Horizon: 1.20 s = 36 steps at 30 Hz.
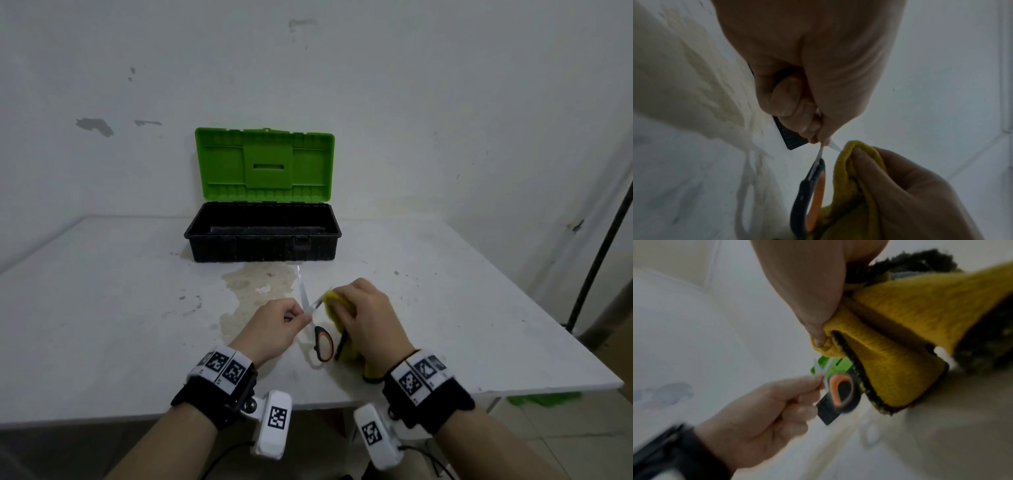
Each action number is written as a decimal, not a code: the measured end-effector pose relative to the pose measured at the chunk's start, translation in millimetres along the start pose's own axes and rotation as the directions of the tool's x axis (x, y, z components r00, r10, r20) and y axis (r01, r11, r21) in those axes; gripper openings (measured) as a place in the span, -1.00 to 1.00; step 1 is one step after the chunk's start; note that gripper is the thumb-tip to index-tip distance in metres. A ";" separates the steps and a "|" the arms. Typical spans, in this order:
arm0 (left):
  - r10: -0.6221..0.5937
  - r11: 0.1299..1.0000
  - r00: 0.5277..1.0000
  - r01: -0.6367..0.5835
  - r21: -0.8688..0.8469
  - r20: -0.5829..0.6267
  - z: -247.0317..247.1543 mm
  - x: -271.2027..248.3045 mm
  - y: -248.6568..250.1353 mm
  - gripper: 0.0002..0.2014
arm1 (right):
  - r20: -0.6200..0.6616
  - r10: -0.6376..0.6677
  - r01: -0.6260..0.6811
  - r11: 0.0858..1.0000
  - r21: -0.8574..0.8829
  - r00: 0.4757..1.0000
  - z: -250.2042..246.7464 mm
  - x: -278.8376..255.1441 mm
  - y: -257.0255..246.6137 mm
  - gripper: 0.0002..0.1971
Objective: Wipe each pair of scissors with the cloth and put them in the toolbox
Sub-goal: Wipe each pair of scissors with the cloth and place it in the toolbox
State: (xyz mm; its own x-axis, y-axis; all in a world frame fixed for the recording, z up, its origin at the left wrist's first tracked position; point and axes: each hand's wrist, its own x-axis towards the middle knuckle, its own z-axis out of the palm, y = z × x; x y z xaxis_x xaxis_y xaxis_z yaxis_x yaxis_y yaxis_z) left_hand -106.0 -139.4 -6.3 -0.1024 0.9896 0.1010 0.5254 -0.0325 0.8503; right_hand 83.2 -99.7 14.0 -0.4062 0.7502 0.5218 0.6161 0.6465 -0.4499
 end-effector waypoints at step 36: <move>0.127 0.949 0.989 -0.144 0.280 0.077 -6.6 0.7 11.3 -0.78 | 0.013 0.101 -0.101 0.988 0.116 0.995 -1.4 4.8 4.1 -0.92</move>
State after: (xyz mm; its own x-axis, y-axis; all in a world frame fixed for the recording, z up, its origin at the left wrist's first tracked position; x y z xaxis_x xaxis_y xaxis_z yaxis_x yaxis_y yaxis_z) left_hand -105.6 -139.9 6.8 0.0307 0.9852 0.1685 0.7502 -0.1341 0.6475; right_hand 84.7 -93.6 15.8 -0.3507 0.8132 0.4645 0.5718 0.5788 -0.5814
